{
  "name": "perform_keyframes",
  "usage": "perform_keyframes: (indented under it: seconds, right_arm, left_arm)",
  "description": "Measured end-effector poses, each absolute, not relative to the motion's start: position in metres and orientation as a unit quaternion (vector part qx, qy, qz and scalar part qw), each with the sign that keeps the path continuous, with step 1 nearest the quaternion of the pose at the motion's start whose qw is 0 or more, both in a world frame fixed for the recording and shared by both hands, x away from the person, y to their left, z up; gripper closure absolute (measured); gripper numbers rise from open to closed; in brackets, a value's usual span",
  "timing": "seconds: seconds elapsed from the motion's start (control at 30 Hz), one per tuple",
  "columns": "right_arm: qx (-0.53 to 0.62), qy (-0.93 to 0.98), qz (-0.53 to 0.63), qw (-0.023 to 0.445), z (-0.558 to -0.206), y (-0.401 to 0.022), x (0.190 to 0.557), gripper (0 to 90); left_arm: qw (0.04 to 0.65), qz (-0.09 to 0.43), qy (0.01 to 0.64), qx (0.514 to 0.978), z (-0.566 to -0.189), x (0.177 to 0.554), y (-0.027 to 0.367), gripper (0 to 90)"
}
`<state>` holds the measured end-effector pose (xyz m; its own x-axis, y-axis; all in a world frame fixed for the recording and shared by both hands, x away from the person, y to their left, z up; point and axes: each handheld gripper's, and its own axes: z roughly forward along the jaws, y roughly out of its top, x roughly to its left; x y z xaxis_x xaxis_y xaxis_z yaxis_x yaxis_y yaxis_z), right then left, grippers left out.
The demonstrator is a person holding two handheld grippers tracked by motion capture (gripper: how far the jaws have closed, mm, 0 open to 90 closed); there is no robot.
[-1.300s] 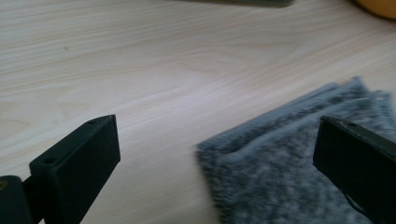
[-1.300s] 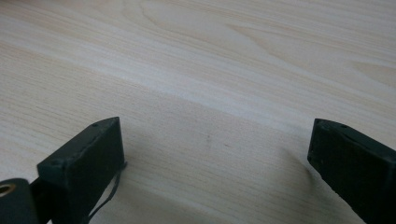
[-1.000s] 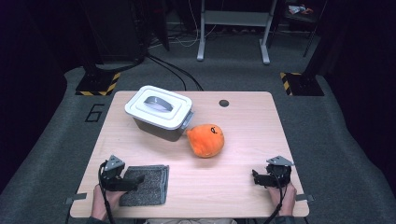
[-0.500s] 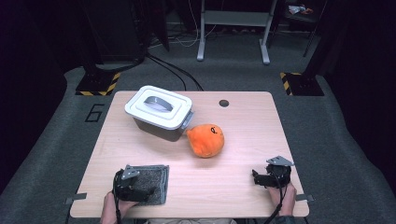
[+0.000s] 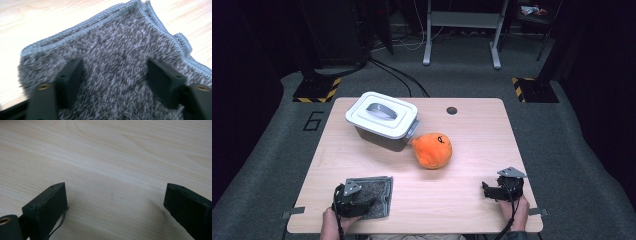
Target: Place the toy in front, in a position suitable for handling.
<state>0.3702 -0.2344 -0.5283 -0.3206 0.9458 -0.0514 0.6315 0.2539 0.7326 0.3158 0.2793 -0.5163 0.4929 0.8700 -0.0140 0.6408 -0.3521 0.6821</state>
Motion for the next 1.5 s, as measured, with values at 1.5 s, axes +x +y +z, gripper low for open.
perform_keyframes:
  seconds: [1.5]
  right_arm:
    - [0.526,0.75,0.312,0.253,-0.528,-0.234,0.37,3.9]
  left_arm:
    - [0.385,0.187,0.391,0.815,-0.48,0.313,0.248,74.8]
